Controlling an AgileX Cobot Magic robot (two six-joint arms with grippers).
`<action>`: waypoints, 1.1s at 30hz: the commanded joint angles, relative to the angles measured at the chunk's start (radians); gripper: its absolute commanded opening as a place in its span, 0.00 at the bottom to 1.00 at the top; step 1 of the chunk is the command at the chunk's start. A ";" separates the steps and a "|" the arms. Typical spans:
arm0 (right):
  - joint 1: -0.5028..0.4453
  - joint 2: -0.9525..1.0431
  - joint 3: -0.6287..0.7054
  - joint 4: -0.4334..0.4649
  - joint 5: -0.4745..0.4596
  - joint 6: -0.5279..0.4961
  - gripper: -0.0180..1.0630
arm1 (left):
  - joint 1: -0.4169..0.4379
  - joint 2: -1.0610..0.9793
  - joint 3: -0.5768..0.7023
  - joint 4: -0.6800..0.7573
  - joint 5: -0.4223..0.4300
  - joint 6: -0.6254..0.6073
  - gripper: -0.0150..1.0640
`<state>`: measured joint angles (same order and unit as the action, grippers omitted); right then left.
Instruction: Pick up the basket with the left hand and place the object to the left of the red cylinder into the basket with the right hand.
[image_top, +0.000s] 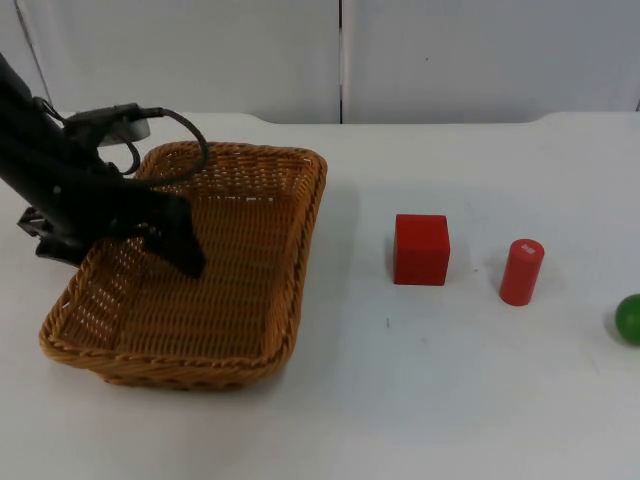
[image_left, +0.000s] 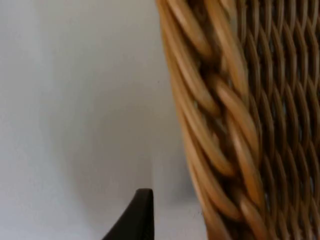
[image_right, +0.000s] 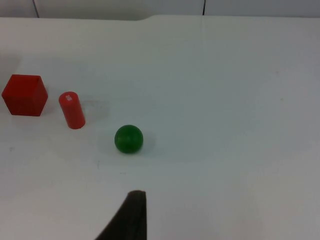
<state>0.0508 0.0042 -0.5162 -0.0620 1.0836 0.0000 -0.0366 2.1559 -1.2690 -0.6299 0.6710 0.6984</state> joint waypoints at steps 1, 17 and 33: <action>-0.006 -0.004 0.001 -0.007 -0.007 -0.010 0.99 | -0.004 0.008 -0.022 -0.015 0.022 0.002 0.99; -0.006 -0.004 0.001 -0.007 -0.007 -0.008 0.99 | -0.004 0.008 -0.042 0.004 0.019 0.002 0.54; -0.006 -0.004 0.001 -0.007 -0.007 -0.008 0.99 | -0.004 0.008 -0.042 -0.009 0.019 0.000 0.30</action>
<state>0.0508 0.0042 -0.5162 -0.0620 1.0836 0.0000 -0.0366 2.1653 -1.3054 -0.6263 0.6869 0.6984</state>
